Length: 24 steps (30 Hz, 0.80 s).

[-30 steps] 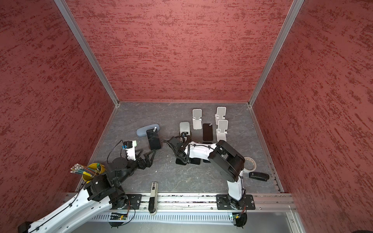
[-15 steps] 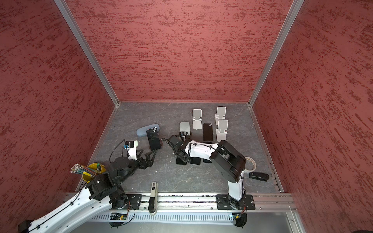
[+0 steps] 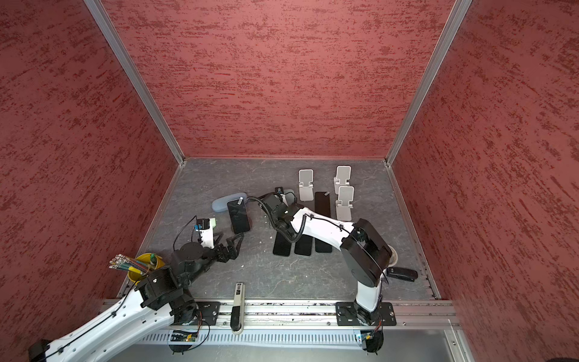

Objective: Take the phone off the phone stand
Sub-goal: 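Open the right gripper and lift it off the placed black phone, then move the left gripper over the pink-edged phone on its wooden stand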

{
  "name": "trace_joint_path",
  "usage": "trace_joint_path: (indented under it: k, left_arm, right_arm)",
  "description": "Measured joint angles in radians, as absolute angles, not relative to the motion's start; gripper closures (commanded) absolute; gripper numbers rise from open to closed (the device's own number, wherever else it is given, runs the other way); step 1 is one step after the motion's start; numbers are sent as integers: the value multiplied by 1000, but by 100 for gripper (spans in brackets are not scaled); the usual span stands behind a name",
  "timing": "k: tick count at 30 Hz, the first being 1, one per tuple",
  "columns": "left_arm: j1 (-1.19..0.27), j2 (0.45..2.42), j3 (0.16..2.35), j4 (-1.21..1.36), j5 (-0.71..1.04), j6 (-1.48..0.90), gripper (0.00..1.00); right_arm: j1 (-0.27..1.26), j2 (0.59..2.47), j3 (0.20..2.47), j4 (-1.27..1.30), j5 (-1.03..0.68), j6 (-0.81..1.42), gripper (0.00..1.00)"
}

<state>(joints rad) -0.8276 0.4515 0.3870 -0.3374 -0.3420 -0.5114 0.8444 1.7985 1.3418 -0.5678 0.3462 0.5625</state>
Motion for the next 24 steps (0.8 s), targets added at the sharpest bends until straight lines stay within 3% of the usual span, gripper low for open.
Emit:
trace_joint_path:
  k: [24]
  left_arm:
    - [-782,698,524,-506,-423,-615,0]
  right_arm:
    - [758,1808,1433,-542,341,387,2]
